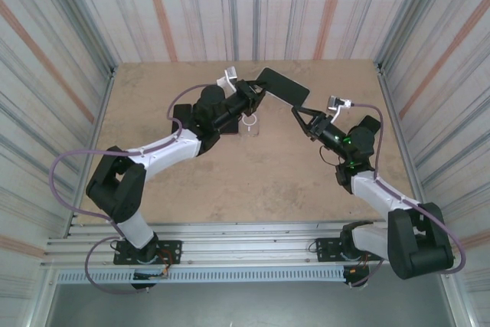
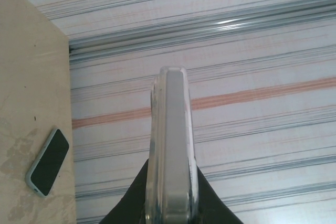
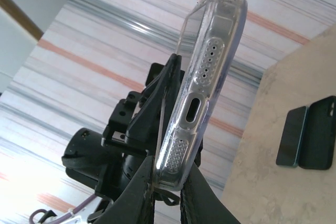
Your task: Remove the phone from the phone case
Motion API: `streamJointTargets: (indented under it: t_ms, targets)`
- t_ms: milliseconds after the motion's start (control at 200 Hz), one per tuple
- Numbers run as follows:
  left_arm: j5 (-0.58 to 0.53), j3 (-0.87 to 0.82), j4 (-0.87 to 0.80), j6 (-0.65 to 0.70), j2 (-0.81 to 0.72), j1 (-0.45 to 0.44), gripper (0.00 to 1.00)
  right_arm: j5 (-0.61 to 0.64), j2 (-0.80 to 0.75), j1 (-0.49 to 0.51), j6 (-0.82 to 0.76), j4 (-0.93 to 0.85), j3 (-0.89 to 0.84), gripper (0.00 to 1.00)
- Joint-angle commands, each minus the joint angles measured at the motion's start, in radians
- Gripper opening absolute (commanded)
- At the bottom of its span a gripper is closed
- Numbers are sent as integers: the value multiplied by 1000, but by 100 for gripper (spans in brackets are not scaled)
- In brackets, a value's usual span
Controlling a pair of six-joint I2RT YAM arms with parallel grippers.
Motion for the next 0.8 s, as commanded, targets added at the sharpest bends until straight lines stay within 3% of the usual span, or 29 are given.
streamJointTargets:
  t_ms: [0,381,656,792]
  targets:
    - [102,13,142,-74,-38,-7,0,-8,28,8,-42,55,44,7]
    - [194,99,259,-214,-10,-14,0,-62,91,37,-233,18,76,5]
    - [253,150,243,-249,-8,-16,0,-41,11,17,-525,-375,150,5]
    - [277,168,216,-248,-13,-16,0,-53,14,-23,-575,-445,186,4]
